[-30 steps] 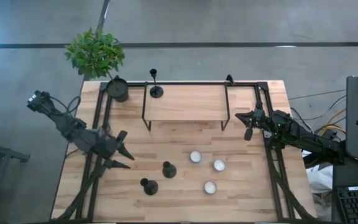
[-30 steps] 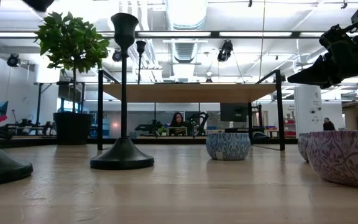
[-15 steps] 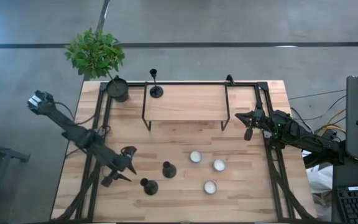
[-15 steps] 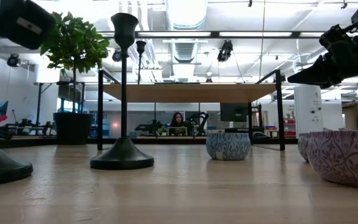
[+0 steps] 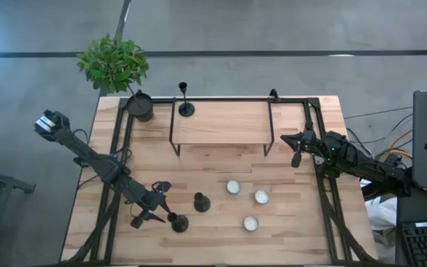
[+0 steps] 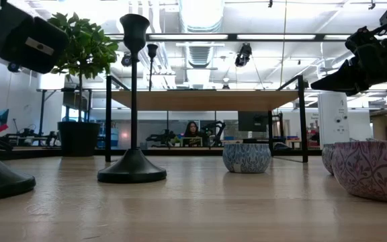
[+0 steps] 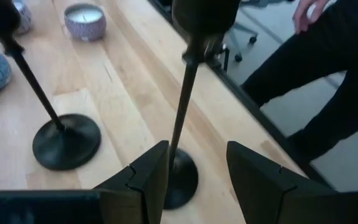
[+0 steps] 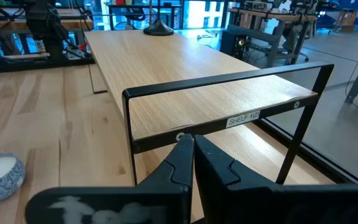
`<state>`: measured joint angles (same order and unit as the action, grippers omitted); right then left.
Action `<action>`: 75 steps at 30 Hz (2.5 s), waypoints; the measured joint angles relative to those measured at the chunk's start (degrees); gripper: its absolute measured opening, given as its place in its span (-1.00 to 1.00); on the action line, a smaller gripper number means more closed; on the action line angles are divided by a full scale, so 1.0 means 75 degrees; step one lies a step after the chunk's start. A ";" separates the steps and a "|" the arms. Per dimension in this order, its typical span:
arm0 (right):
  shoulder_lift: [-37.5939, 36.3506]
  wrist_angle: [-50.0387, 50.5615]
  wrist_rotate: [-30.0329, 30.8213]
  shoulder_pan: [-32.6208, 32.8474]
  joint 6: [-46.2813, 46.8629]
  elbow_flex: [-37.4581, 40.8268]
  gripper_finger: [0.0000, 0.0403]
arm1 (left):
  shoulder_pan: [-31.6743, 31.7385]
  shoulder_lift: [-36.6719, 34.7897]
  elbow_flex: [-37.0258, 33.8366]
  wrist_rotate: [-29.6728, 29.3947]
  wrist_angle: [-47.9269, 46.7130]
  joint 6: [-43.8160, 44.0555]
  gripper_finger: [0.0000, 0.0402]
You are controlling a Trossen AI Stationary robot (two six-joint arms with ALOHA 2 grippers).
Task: Pick & Place candle stick holders
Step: Put the left black candle holder on the shelf
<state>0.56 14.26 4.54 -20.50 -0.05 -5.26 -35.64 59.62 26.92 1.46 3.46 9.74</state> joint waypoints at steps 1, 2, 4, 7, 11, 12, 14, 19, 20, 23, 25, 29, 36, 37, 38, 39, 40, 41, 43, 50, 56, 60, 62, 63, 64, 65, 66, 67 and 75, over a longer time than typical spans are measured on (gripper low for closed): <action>0.0000 0.0002 0.0000 0.0002 0.0000 0.0000 -0.96 | 0.0000 0.0086 -0.0001 -0.0018 0.0021 -0.0055 -0.17; 0.0000 0.0003 0.0000 0.0001 0.0000 0.0000 -0.96 | 0.0000 0.0174 -0.0003 -0.0051 0.0080 -0.0100 -0.17; 0.0000 0.0000 0.0000 0.0000 0.0000 0.0001 -0.96 | 0.0000 0.0335 -0.0003 -0.0089 0.0351 -0.0128 -0.17; 0.0000 0.0002 -0.0001 0.0002 0.0000 0.0002 -0.96 | 0.0000 0.0580 -0.0003 -0.0106 0.0864 -0.0139 -0.17; 0.0000 0.0003 0.0000 -0.0001 0.0000 0.0000 -0.96 | 0.0002 0.0838 0.0006 -0.0144 0.1413 -0.0236 -0.17; 0.0000 0.0001 0.0000 0.0002 0.0001 0.0001 -0.96 | 0.0003 0.0890 0.0006 -0.0159 0.1443 -0.0279 -0.17; 0.0000 0.0003 0.0000 0.0002 0.0000 0.0000 -0.96 | 0.0026 0.0998 0.0005 -0.0178 0.1599 -0.0314 -0.17; 0.0000 0.0001 0.0000 0.0002 0.0000 0.0001 -0.96 | 0.0057 0.1138 0.0006 -0.0196 0.1809 -0.0315 -0.17; 0.0000 0.0002 0.0000 -0.0001 0.0000 0.0000 -0.96 | 0.0066 0.1158 0.0006 -0.0205 0.1858 -0.0315 -0.17; 0.0000 0.0002 0.0000 0.0002 0.0000 0.0002 -0.96 | 0.0097 0.1195 0.0006 -0.0205 0.1914 -0.0312 -0.17; 0.0000 0.0003 -0.0001 0.0002 0.0001 0.0001 -0.96 | 0.0108 0.1211 0.0006 -0.0205 0.1941 -0.0312 -0.21; 0.0000 0.0003 0.0000 0.0001 0.0000 0.0000 -0.96 | 0.0111 0.1211 0.0006 -0.0205 0.1951 -0.0309 -0.39; 0.0000 0.0001 0.0000 0.0002 0.0000 0.0001 -0.96 | 0.0111 0.1211 0.0006 -0.0216 0.2026 -0.0318 -0.83; 0.0000 0.0002 0.0000 0.0002 0.0000 0.0001 -0.96 | 0.0116 0.1208 0.0006 -0.0235 0.2049 -0.0316 -0.88; 0.0000 0.0003 0.0000 0.0000 0.0000 0.0000 -0.96 | 0.0119 0.1208 0.0006 -0.0215 0.2059 -0.0303 -0.91; 0.0000 0.0001 -0.0002 0.0002 0.0000 0.0000 -0.96 | 0.0117 0.1208 0.0006 -0.0214 0.2064 -0.0307 -0.91; 0.0000 0.0002 0.0000 0.0001 0.0001 0.0001 -0.96 | 0.0117 0.1208 0.0006 -0.0211 0.2063 -0.0308 -0.91; 0.0000 0.0002 0.0000 0.0000 0.0000 0.0002 -0.96 | 0.0122 0.1208 0.0006 -0.0211 0.2063 -0.0306 -0.91; 0.0000 0.0001 0.0000 0.0000 0.0000 0.0000 -0.96 | 0.0140 0.1208 0.0006 -0.0208 0.2063 -0.0306 -0.90; 0.0000 0.0000 0.0000 0.0001 0.0000 0.0000 -0.96 | 0.0140 0.1208 0.0006 -0.0205 0.2060 -0.0329 -0.90; 0.0000 0.0000 0.0000 0.0002 0.0000 0.0003 -0.96 | 0.0140 0.1200 0.0006 -0.0288 0.2055 -0.0329 -0.90; 0.0000 0.0002 0.0000 0.0000 0.0000 0.0001 -0.96 | 0.0140 0.1182 0.0006 -0.0334 0.2025 -0.0329 -0.90; 0.0000 0.0003 -0.0001 0.0002 0.0000 0.0001 -0.96 | 0.0140 0.1179 0.0006 -0.0334 0.2025 -0.0332 -0.90; 0.0000 0.0002 0.0000 0.0001 0.0000 0.0000 -0.96 | 0.0140 0.1176 0.0006 -0.0337 0.2025 -0.0332 -0.90; 0.0000 0.0001 0.0000 0.0002 0.0000 0.0002 -0.96 | 0.0140 0.1176 0.0006 -0.0341 0.2025 -0.0332 -0.90; 0.0000 0.0003 0.0000 0.0002 0.0000 0.0000 -0.96 | 0.0140 0.1176 0.0006 -0.0362 0.2027 -0.0332 -0.90; 0.0000 0.0001 -0.0001 0.0001 0.0000 0.0000 -0.96 | 0.0140 0.1176 0.0006 -0.0382 0.2027 -0.0332 -0.90; 0.0000 0.0003 0.0000 0.0002 0.0000 0.0000 -0.96 | 0.0140 0.1173 0.0006 -0.0389 0.2028 -0.0332 -0.90; 0.0000 0.0003 0.0000 -0.0001 0.0001 0.0002 -0.96 | 0.0146 0.1035 0.0006 -0.0389 0.2023 -0.0371 -0.90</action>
<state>0.56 14.28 4.54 -20.51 -0.05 -5.24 -34.54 67.39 26.96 -1.45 18.64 6.96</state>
